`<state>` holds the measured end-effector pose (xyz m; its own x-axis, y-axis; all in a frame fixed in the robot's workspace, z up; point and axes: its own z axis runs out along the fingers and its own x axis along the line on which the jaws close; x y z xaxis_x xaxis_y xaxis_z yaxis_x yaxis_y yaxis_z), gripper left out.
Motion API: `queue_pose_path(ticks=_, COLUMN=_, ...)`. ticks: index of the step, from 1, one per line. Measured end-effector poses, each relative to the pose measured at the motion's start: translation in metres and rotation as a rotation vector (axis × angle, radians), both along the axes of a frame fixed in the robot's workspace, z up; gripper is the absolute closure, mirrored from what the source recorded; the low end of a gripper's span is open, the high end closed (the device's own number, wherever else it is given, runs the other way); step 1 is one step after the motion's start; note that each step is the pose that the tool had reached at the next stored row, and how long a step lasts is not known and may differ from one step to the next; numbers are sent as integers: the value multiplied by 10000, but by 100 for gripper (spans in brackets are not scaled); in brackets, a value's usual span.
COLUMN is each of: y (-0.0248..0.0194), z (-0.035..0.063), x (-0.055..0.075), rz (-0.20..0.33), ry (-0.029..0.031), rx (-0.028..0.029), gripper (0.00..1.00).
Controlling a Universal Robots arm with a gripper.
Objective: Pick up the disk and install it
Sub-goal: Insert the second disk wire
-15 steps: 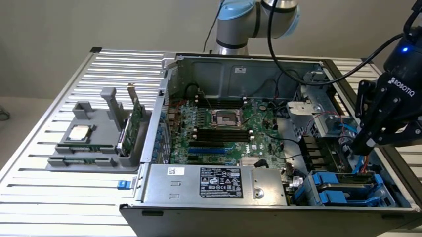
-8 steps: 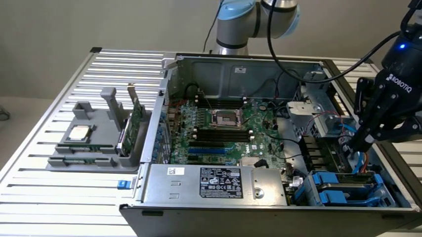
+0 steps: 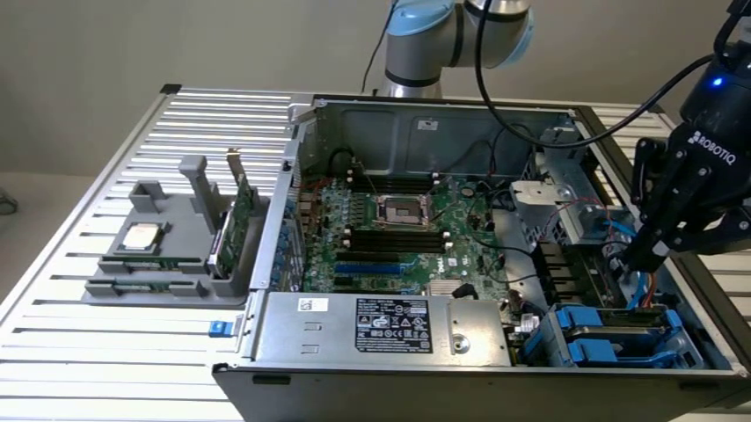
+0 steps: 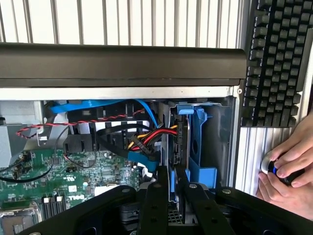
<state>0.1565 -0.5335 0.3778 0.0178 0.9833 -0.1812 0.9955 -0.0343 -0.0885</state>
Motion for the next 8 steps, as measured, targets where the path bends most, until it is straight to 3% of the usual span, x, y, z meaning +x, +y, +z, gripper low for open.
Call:
queue_pose_path(ticks=1, y=0, z=0, x=0, rz=8, ry=0, rx=-1, gripper=73)
queue_pose_path(ticks=8, y=-1, z=5, x=-93, rz=128, ry=-1, rx=-4, gripper=73)
